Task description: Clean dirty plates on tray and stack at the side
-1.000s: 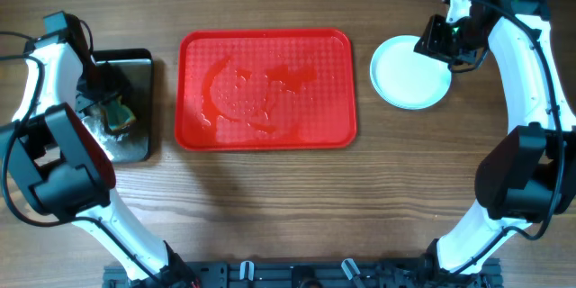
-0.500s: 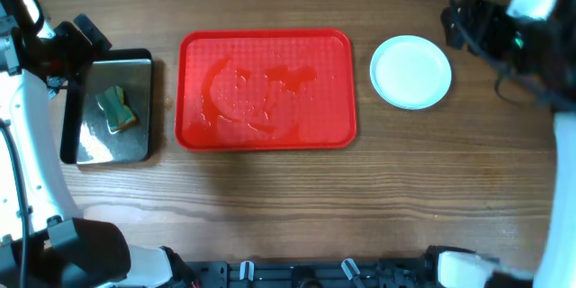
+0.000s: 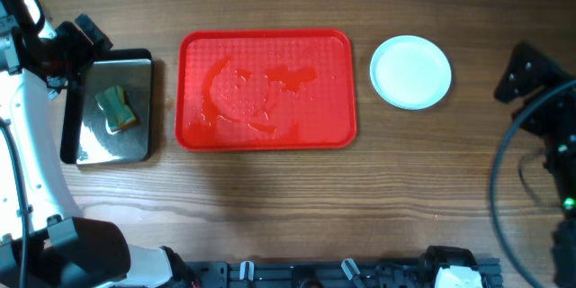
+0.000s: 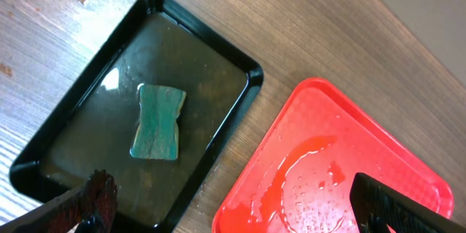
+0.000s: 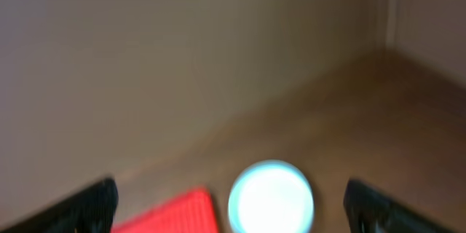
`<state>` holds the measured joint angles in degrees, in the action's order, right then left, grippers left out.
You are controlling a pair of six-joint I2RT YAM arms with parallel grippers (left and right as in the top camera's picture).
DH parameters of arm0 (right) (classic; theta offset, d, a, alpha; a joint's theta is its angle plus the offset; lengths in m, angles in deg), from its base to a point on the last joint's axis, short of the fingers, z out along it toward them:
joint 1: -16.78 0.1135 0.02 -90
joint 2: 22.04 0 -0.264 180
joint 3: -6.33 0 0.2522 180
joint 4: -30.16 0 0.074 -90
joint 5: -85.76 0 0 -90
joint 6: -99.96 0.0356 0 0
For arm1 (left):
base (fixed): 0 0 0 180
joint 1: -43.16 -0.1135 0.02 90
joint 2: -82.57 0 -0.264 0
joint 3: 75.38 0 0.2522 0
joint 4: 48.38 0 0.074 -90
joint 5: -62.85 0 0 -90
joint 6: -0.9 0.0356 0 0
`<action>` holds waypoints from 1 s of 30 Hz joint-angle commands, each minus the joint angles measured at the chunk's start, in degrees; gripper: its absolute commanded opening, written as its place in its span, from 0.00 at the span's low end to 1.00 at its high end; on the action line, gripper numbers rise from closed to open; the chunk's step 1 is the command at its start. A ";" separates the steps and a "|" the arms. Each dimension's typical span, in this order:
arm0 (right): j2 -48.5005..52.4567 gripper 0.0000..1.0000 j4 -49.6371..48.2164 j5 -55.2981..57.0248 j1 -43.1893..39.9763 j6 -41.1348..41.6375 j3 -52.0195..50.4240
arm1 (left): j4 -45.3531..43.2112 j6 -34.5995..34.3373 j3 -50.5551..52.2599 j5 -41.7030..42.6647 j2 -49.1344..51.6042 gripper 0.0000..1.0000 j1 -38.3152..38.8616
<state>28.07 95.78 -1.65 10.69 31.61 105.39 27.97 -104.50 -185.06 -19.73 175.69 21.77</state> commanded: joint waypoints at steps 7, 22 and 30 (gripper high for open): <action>-31.56 1.00 -55.01 -6.99 3.78 -4.72 -66.05 | -0.20 -0.50 -0.04 0.63 0.42 1.00 -0.22; -49.92 1.00 -51.91 -5.90 6.58 -7.26 -85.00 | -0.20 -0.50 -0.04 0.63 0.42 1.00 -0.22; -49.83 0.99 -51.98 -6.08 6.56 -7.96 -85.00 | -0.17 -0.48 -0.04 0.66 0.42 1.00 -0.22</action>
<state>-20.94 43.91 -6.68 17.03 24.79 20.52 27.95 -104.50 -185.00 -19.73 175.74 21.77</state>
